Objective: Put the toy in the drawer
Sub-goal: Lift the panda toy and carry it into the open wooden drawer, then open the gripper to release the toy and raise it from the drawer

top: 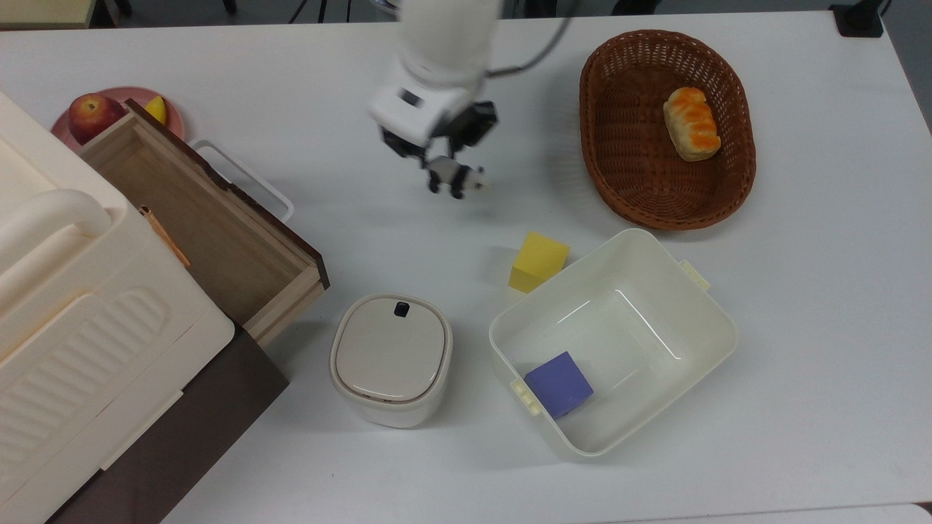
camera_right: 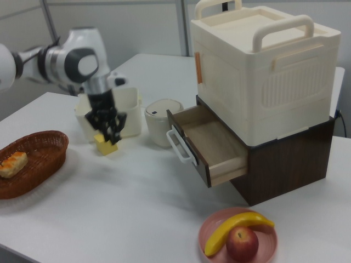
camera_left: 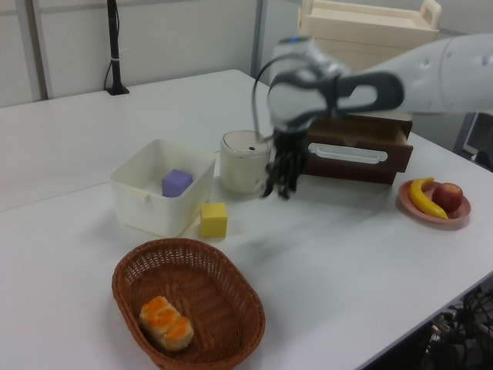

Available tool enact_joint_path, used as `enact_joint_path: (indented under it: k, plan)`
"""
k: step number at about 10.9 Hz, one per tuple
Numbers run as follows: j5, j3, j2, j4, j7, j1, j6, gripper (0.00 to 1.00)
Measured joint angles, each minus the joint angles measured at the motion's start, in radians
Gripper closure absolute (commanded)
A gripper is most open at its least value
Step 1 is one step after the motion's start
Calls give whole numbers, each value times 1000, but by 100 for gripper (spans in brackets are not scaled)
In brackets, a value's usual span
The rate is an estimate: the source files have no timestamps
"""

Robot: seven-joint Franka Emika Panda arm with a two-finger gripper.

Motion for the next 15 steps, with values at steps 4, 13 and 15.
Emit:
enact_joint_path:
  k: [4,13,15]
  plan:
    - [54,-6,-12,156,-104,-209,-24,76]
    - [105,-6,125,210,-211,-485,159,24]
    - [105,-5,150,214,-211,-484,168,0]
